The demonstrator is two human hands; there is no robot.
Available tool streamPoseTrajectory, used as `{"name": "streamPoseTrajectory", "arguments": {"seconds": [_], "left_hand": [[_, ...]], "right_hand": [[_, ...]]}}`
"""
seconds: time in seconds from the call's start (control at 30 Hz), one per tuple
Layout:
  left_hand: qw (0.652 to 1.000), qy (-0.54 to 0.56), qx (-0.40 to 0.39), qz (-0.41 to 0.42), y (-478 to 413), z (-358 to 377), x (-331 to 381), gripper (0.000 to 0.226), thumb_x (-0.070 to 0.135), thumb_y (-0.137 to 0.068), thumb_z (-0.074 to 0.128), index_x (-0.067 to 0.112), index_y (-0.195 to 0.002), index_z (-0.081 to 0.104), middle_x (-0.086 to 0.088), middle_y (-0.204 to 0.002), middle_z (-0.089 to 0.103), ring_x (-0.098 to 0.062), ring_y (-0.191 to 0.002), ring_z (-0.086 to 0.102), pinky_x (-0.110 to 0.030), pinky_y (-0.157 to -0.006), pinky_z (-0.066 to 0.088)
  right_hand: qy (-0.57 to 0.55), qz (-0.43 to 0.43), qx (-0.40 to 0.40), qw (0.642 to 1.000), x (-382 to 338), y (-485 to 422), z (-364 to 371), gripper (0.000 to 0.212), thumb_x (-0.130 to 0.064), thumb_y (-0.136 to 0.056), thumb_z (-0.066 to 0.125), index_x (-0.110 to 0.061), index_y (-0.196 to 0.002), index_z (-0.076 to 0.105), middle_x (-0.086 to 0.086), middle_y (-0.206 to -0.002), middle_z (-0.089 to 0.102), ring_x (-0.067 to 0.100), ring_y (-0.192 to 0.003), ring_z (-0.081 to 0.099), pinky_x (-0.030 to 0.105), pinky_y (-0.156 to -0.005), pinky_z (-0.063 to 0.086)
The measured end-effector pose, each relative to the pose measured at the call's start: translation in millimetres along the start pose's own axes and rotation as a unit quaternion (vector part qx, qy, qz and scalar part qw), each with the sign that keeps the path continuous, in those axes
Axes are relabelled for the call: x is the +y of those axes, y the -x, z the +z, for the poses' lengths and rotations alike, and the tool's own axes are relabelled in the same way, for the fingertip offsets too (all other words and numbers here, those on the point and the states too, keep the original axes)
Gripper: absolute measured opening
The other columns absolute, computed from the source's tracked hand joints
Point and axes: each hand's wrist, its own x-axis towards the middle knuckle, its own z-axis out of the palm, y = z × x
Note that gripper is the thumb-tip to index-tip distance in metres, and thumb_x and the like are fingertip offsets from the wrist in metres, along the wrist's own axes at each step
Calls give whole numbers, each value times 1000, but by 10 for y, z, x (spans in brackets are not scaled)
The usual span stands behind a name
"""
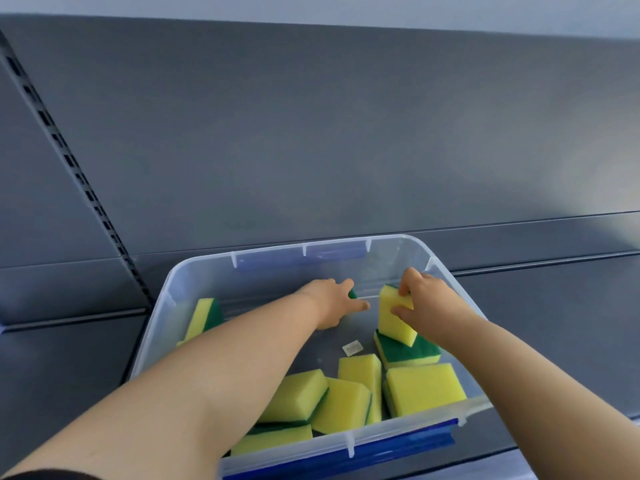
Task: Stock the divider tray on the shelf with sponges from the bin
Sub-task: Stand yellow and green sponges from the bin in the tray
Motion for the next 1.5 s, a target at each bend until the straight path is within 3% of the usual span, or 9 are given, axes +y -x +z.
{"name": "streamPoseTrajectory", "arguments": {"seconds": [0.1,0.27,0.43,0.63,0.73,0.9,1.0,1.23,1.5], "left_hand": [[1000,3,17,-7,133,-90,-37,47,3,-90,38,26,-132,36,-16,-121,34,-30,-72,48,-37,-53,39],[995,12,93,-35,396,-187,-126,35,14,-92,38,23,-126,44,-12,-114,44,-33,-87,54,-35,-57,36],[970,75,228,-45,731,-479,-169,48,24,-92,45,31,-138,34,-3,-119,51,-26,-107,49,-36,-79,43],[870,283,388,-114,1265,-693,71,53,16,-84,63,29,-133,46,4,-117,45,-15,-98,48,-32,-80,42],[820,302,466,-139,1518,-711,334,52,15,-77,70,29,-124,53,8,-110,44,-9,-92,47,-29,-78,43],[790,289,483,-242,1763,-697,732,48,21,-74,70,37,-115,50,16,-111,46,-4,-98,47,-9,-82,34],[805,280,446,-272,1816,-718,913,45,12,-74,70,36,-106,49,19,-106,50,-2,-96,47,-1,-81,28],[800,219,440,-345,2239,-726,1144,39,13,-72,73,27,-101,51,8,-97,61,-10,-92,47,-19,-70,32],[741,194,488,-419,3740,-76,1220,38,18,-77,68,14,-115,63,0,-108,60,-12,-101,52,-5,-92,29]], "right_hand": [[25,-10,-4,1000,-31,-23,-4,29,-30,-87,59,-17,-97,35,3,-96,53,22,-77,48,30,-64,38],[65,-39,-23,997,-62,-34,-43,49,-26,-87,53,-25,-131,32,5,-115,54,25,-84,57,37,-72,51],[12,-55,19,998,-55,-23,-237,47,-27,-84,58,-25,-129,44,3,-120,53,26,-102,54,34,-80,47],[-126,-81,99,984,-40,265,-402,44,-24,-83,66,-17,-123,49,2,-112,55,17,-89,46,25,-75,33],[-171,-98,122,973,29,448,-373,42,-26,-82,67,-19,-120,51,-4,-99,49,12,-89,43,23,-77,32],[-248,-122,140,951,151,640,-304,33,-25,-80,70,-28,-106,51,-11,-92,50,9,-85,46,14,-71,29],[-332,-126,123,927,200,726,-252,35,-24,-78,71,-39,-94,43,-16,-90,53,6,-84,51,16,-71,36],[-397,-139,110,900,-44,976,-101,40,-24,-77,71,-44,-83,38,-27,-88,51,-9,-86,52,8,-68,37],[-400,-232,88,882,-1180,1789,67,40,-21,-74,73,-41,-84,40,-22,-88,56,-1,-86,57,17,-71,43]]}}
